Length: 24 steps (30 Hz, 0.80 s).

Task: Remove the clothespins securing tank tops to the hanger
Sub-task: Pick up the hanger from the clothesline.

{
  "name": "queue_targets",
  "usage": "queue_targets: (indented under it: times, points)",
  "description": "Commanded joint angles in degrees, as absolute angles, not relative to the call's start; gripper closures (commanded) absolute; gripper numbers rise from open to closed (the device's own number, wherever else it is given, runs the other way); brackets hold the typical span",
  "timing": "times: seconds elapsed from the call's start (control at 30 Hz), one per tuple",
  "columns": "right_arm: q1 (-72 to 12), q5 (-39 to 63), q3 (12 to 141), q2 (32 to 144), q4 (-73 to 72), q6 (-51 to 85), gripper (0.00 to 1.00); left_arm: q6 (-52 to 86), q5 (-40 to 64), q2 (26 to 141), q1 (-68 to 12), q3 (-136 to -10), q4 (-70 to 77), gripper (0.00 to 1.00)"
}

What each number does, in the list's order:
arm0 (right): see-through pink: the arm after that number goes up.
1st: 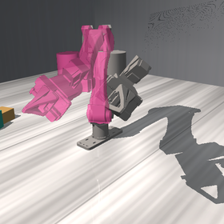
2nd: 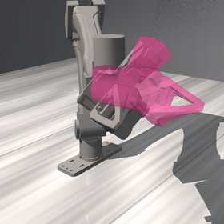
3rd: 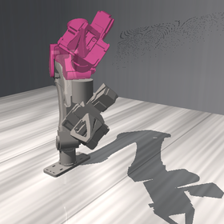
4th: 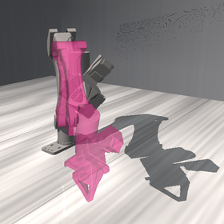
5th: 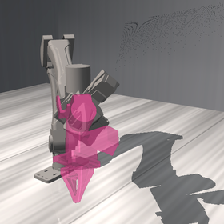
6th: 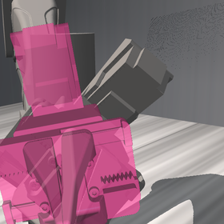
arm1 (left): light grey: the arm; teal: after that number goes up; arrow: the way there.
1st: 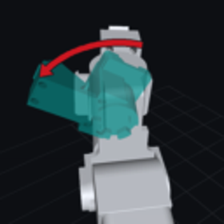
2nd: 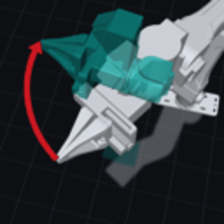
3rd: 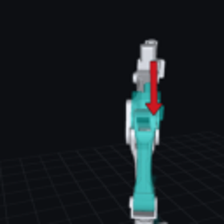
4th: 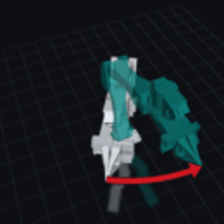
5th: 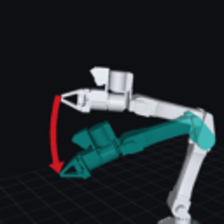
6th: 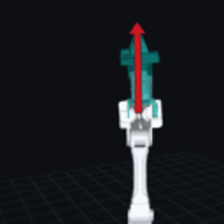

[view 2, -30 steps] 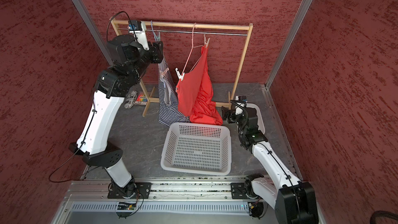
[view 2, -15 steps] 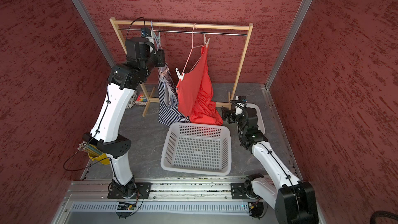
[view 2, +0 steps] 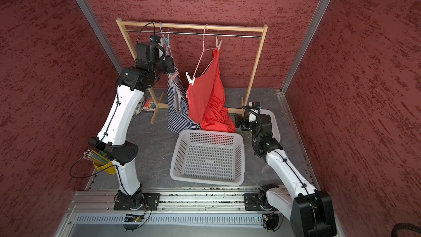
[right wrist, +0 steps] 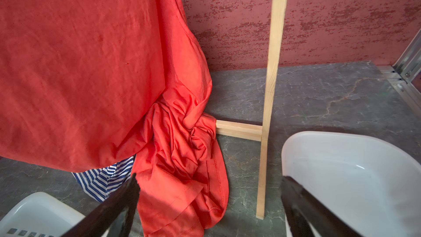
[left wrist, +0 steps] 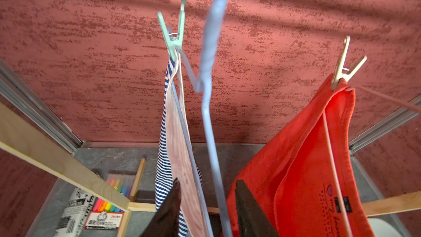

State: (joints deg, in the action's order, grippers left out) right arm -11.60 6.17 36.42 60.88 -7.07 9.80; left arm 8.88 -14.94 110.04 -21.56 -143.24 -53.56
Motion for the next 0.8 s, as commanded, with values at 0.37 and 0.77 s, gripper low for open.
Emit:
queue_targets:
  times: [0.37,0.77]
  points:
    - [-12.0,5.0,36.2,61.4,-7.3,9.9,0.01,7.7,-5.4,107.7,-18.5,-140.5,-51.3,1.00]
    - [-12.0,8.6,36.3,60.3,-10.9,11.5,0.01,4.2,-2.4,94.4,-17.9,-127.3,-34.2,1.00]
